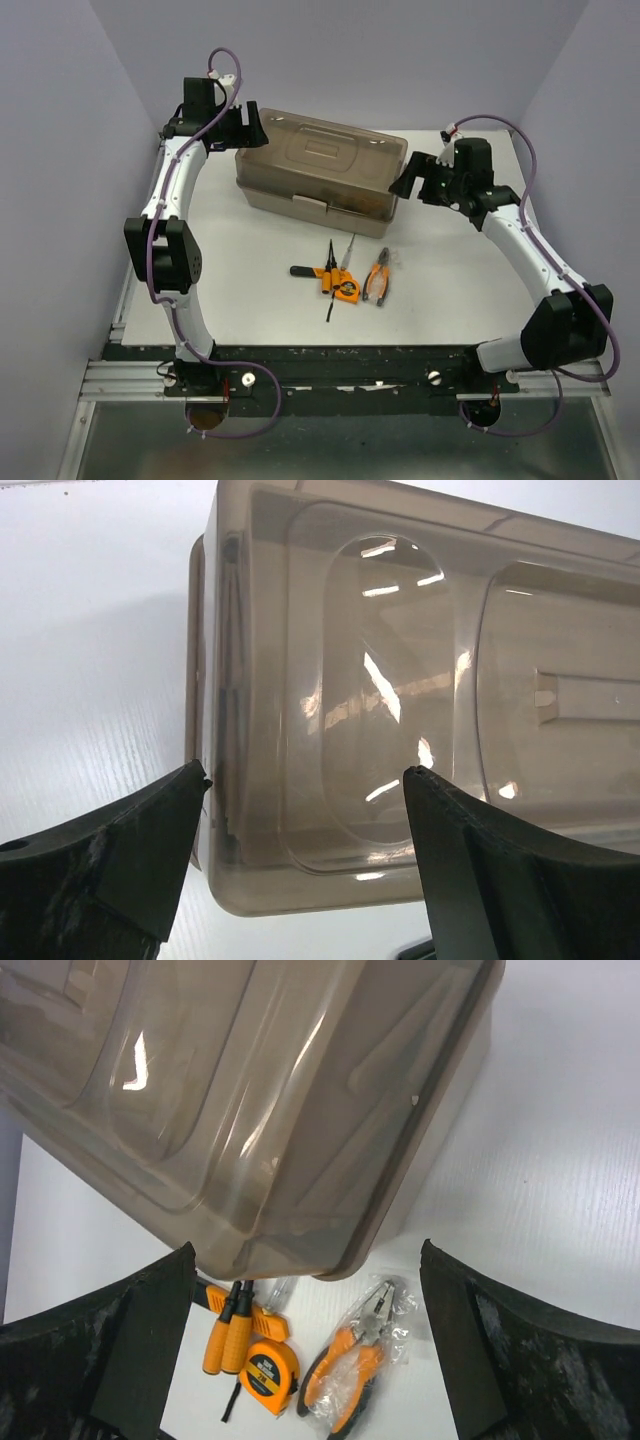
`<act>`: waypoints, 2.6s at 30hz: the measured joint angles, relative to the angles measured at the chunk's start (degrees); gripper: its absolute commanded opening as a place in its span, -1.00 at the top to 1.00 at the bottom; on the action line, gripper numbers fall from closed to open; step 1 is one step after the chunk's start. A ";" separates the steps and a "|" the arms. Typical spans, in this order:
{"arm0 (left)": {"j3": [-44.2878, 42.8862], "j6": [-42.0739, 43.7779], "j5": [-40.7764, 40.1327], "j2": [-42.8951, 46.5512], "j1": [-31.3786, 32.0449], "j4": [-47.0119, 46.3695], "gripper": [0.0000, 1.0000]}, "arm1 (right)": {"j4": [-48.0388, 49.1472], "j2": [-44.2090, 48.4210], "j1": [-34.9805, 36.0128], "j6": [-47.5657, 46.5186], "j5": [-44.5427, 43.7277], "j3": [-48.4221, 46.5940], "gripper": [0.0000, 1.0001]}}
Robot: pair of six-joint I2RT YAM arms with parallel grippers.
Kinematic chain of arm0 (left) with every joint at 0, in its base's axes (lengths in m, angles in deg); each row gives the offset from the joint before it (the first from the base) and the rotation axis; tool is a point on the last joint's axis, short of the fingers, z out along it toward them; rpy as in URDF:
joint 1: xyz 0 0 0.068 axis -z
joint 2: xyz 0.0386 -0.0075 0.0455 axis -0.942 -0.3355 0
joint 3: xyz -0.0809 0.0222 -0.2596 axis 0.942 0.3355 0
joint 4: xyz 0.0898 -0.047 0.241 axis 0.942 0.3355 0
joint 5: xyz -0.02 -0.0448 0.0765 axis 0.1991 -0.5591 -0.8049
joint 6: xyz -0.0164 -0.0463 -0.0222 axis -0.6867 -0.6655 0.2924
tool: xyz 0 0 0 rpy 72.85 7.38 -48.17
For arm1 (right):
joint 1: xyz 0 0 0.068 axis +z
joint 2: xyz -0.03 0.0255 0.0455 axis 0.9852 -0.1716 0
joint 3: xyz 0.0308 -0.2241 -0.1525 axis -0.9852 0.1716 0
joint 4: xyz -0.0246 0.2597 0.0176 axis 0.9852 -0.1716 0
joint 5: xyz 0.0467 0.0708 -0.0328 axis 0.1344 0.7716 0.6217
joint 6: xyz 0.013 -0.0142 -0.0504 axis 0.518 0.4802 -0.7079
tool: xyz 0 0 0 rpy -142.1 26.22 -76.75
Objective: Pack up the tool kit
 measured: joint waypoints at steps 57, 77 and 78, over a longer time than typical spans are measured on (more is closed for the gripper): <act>32.57 4.48 -8.17 38.88 7.28 -10.16 -0.99 | 2.69 -22.51 2.27 6.71 -1.66 -26.51 -1.00; 18.49 3.65 0.15 15.45 1.53 -15.45 -0.98 | 33.81 -4.44 8.52 28.30 5.66 11.19 -1.00; 18.67 3.17 1.46 14.58 1.40 -16.22 -0.98 | 34.67 -5.62 8.72 28.57 5.97 10.05 -1.00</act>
